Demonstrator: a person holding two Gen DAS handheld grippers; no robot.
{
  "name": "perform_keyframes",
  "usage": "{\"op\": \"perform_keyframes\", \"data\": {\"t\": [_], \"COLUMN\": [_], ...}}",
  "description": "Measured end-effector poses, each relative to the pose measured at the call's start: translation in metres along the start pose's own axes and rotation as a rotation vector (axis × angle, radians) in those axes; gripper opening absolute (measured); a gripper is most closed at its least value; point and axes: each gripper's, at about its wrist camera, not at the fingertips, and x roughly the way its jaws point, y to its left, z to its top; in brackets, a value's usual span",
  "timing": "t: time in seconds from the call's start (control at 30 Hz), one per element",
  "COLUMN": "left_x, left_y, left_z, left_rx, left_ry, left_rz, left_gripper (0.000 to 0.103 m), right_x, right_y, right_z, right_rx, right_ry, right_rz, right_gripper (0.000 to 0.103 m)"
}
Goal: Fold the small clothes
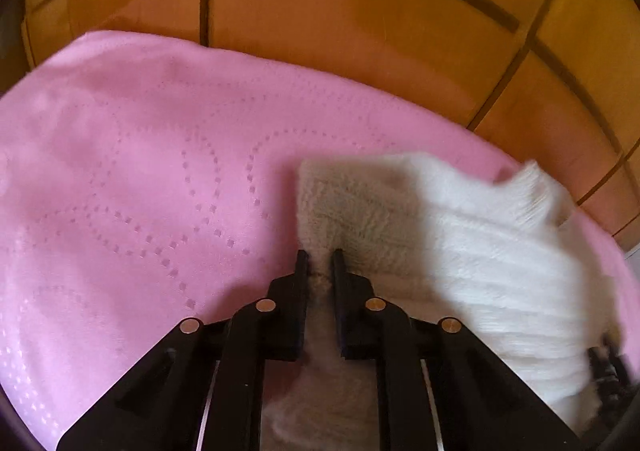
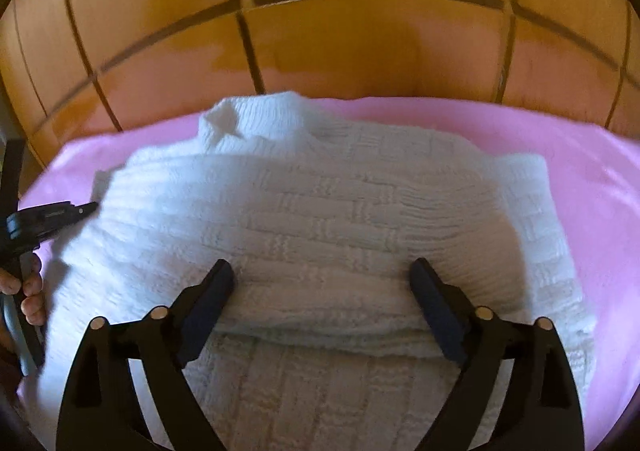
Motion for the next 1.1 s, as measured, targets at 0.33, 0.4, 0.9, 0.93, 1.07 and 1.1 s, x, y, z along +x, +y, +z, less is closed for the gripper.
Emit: {"op": "perform_keyframes", "data": {"t": [0.33,0.4,0.9,0.93,1.07,1.1], "left_x": [-0.072,-0.088,-0.093,-0.088,-0.061,-0.049], "left_y": [-0.023,-0.032,-0.065,-0.064,-0.057,-0.053], "left_z": [-0.015,-0.023,-0.045,-0.046,-0.048,-0.049], "left_rx": [0.047,0.073,0.175,0.176,0.162,0.153], "left_ry": [-0.138,-0.161,-0.159,-0.147,-0.074,-0.035], "left_rz": [0.026,0.003,-0.036,-0.032,-0.007,0.0], "left_gripper": [0.057,0.057,0.057,0.057,0.057,0.057], "right_x": [0.001,0.0,0.0,0.0,0.001,0.002], "right_y": [-0.003,-0.003,-0.003,-0.003,-0.004,-0.004], "right_z": [-0.004,-0.005,-0.004,-0.004,-0.004,-0.004], "right_rx": [0.011,0.013,0.02,0.021,0.024,0.024], "right_ry": [-0.012,-0.014,-0.019,-0.019,-0.017,-0.016], "right_rz": [0.006,0.007,0.02,0.022,0.027,0.026], "right_gripper": [0.095,0.095,0.095,0.096,0.097,0.097]}}
